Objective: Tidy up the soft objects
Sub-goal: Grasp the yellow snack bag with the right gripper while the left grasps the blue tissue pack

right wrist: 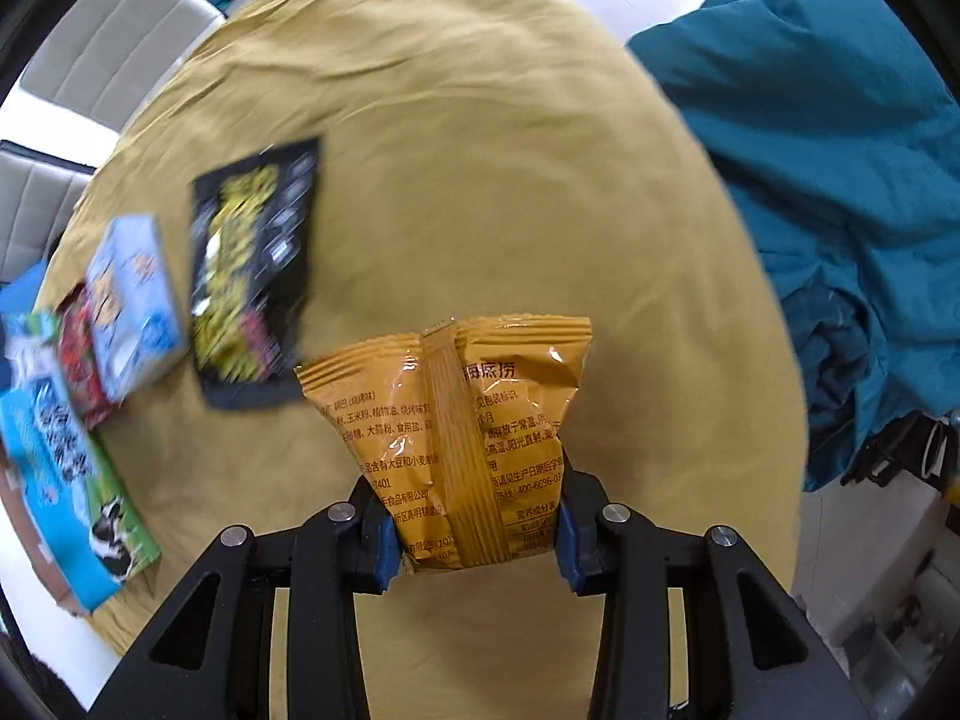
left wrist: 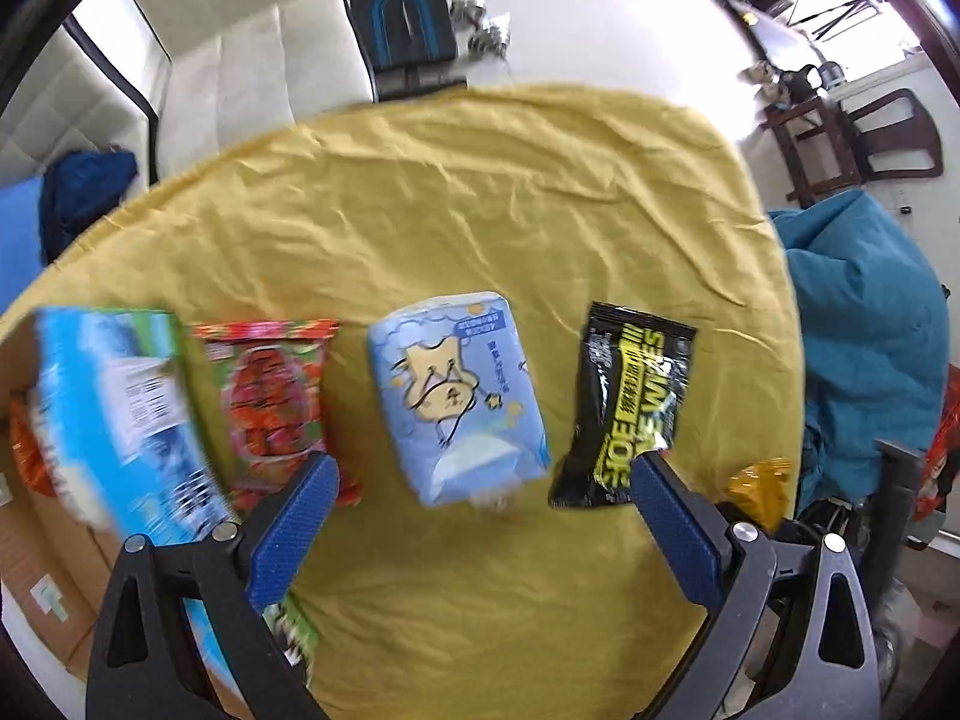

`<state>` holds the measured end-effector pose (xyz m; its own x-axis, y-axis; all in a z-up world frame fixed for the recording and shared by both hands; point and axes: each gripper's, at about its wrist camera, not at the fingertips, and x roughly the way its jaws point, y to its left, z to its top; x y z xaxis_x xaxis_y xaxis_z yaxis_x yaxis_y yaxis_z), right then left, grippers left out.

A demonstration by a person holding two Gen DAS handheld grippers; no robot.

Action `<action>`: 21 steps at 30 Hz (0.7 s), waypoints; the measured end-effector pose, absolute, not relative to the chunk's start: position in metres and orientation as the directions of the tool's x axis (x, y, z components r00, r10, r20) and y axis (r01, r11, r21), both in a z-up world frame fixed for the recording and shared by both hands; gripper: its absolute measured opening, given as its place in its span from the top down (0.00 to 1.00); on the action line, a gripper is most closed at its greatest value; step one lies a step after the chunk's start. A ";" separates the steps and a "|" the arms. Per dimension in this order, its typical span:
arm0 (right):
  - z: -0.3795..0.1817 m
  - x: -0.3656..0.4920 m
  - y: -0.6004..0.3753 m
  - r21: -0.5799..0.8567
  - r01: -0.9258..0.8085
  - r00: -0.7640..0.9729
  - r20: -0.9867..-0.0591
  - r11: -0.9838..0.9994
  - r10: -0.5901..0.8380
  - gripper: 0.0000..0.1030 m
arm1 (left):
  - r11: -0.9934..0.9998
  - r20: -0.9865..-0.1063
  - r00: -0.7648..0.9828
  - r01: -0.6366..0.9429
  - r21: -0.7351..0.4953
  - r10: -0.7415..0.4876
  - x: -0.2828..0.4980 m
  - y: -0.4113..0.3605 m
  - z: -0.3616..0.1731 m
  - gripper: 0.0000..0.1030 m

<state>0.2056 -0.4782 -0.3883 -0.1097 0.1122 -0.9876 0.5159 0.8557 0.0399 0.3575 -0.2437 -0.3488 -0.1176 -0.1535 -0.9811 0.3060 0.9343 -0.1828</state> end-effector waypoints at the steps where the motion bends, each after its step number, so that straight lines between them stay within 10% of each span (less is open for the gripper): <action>1: -0.390 0.209 -0.488 0.042 0.522 -0.112 -0.987 0.852 0.117 0.59 | 0.937 -0.979 -0.147 0.298 -0.180 -0.142 0.362 -0.250 -0.365 0.03; 10: -0.423 0.219 -0.495 0.077 0.527 -0.142 -0.974 0.847 0.177 0.59 | 0.956 -0.971 -0.237 0.278 -0.098 -0.031 0.379 -0.268 -0.441 0.04; 21: -0.439 0.228 -0.503 0.074 0.512 -0.159 -0.971 0.856 0.179 0.60 | 0.950 -0.983 -0.185 0.302 -0.075 -0.019 0.365 -0.260 -0.439 0.51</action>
